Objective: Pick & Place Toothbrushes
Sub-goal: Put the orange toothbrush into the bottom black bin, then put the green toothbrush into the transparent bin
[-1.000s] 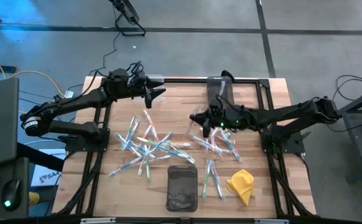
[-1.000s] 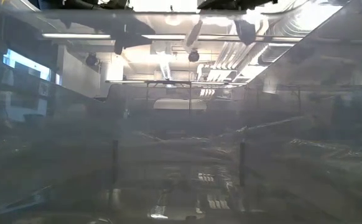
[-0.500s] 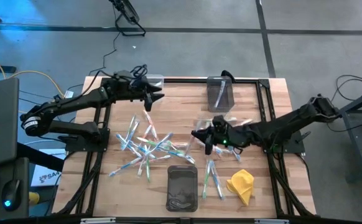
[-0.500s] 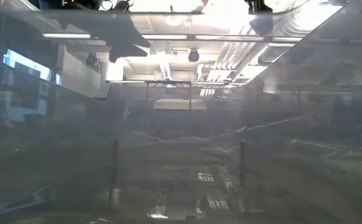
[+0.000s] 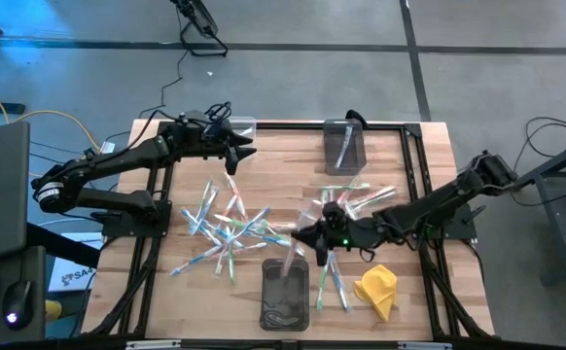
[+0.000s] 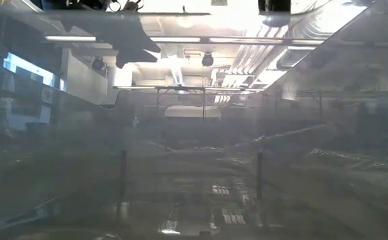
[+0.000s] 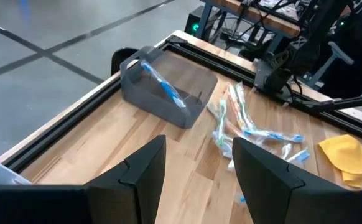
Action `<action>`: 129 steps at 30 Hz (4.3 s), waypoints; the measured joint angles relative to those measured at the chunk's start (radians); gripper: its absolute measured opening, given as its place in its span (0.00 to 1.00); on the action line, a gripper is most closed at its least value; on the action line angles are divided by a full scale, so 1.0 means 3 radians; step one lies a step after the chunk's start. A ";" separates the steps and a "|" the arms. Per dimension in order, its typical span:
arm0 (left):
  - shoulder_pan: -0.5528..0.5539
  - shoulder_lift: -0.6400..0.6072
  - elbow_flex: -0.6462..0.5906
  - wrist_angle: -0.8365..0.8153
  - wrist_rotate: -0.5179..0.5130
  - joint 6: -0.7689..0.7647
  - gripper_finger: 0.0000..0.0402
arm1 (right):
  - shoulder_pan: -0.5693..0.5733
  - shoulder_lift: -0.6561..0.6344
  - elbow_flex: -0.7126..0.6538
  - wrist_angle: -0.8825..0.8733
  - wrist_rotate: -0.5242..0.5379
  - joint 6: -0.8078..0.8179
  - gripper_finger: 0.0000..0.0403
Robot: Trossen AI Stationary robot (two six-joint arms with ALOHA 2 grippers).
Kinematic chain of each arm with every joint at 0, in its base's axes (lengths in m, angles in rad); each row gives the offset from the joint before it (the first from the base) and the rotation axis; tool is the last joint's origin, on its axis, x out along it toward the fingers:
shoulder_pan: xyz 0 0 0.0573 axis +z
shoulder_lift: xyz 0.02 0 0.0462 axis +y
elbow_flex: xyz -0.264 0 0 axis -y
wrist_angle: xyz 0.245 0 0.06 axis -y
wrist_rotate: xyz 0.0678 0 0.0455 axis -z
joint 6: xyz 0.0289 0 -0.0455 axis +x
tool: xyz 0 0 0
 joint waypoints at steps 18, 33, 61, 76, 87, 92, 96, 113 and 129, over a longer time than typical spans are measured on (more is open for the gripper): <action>0.0000 0.0000 0.0001 -0.0454 0.0000 -0.0008 0.45 | 0.0104 0.0847 0.0671 -0.0659 -0.0890 0.0207 0.03; 0.0001 0.0000 0.0001 -0.0586 -0.0033 0.0004 0.45 | 0.0095 0.0943 0.0673 -0.0985 -0.1001 -0.0019 0.03; 0.0000 0.0000 0.0001 -0.0658 -0.0052 0.0004 0.45 | 0.0050 0.1109 0.0670 -0.0966 -0.1254 -0.0494 0.19; 0.0000 0.0000 0.0001 -0.0935 -0.0050 0.0004 0.45 | -0.0027 0.1000 0.0670 -0.0944 -0.1690 -0.0574 0.29; 0.0000 0.0000 0.0001 -0.0935 -0.0047 0.0019 0.45 | -0.0283 0.0417 0.0673 -0.1141 -0.2009 -0.0738 0.19; 0.0000 0.0000 0.0001 -0.0935 -0.0043 0.0030 0.45 | -0.0465 0.0083 0.0670 -0.1447 -0.1811 -0.0991 0.14; 0.0000 0.0000 0.0001 -0.0945 -0.0043 0.0044 0.45 | -0.0622 -0.0107 0.0671 -0.1729 -0.1636 -0.1319 0.12; -0.0160 -0.0001 0.0001 -0.0949 -0.0176 0.0451 0.36 | -0.1265 -0.0221 0.0628 -0.2545 -0.1641 -0.1901 0.01; -0.0153 -0.0001 0.0000 -0.0806 -0.0369 0.0404 0.12 | -0.2084 -0.0305 0.0628 -0.2587 -0.2112 -0.2566 0.00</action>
